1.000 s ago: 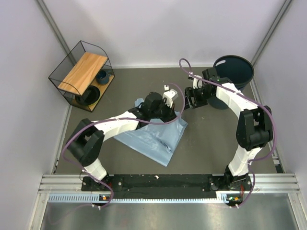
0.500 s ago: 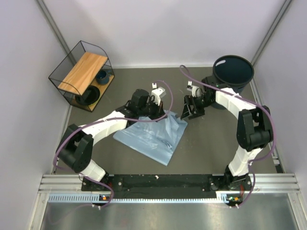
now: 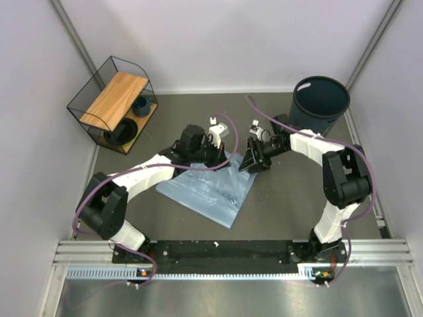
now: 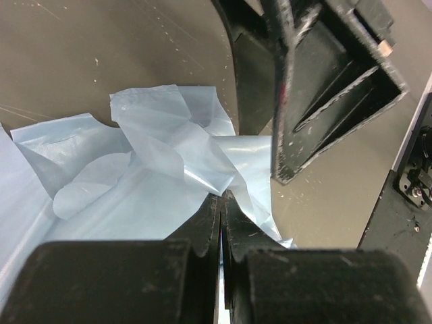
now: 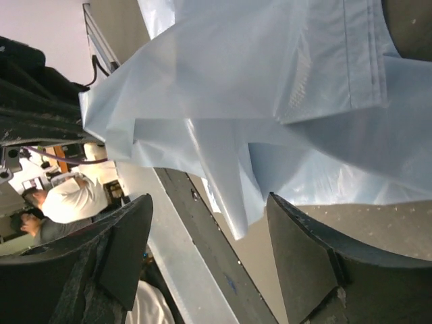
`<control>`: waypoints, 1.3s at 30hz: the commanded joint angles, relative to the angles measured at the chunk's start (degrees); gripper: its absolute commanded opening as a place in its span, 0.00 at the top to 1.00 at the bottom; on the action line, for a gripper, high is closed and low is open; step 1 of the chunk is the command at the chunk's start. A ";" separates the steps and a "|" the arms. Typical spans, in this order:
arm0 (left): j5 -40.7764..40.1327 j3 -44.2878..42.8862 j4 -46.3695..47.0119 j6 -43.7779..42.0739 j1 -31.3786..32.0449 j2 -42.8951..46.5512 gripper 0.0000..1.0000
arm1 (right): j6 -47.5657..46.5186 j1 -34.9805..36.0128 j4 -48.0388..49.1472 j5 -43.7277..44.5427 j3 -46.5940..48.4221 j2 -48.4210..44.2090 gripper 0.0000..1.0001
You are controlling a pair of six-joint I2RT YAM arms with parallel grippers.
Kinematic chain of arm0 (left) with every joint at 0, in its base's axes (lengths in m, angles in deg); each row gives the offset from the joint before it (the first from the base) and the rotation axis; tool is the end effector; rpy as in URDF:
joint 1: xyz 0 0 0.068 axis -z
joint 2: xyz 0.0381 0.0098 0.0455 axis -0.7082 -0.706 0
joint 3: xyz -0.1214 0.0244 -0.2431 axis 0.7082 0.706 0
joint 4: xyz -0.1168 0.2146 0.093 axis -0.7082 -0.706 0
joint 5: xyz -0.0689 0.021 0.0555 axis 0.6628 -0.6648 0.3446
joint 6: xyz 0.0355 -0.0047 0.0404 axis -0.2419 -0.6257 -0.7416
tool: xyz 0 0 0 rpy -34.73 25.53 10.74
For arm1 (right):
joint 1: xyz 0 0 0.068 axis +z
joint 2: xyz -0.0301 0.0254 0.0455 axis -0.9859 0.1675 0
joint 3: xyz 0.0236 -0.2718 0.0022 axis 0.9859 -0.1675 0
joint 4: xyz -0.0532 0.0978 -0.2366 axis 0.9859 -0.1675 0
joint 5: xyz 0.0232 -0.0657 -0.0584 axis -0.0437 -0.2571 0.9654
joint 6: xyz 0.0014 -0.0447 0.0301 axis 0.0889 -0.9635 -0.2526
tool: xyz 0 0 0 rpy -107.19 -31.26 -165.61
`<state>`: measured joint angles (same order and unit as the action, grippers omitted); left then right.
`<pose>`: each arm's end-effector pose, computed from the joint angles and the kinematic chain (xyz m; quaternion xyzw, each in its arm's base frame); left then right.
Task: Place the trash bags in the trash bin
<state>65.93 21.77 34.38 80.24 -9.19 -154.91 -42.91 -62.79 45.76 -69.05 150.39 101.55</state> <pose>0.2646 -0.2123 0.2419 0.3093 0.7993 -0.3767 0.3514 0.3179 0.1312 0.1928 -0.1300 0.8692 0.4756 0.0367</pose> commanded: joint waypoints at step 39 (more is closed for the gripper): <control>-0.34 0.62 7.63 15.26 3.65 4.39 0.22 | 1.23 5.73 8.41 -1.35 -3.32 -9.55 1.00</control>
<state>66.24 25.13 33.99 90.97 -6.02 -149.71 -41.49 -58.81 51.96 -66.58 147.49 95.69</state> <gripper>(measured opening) 0.787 0.005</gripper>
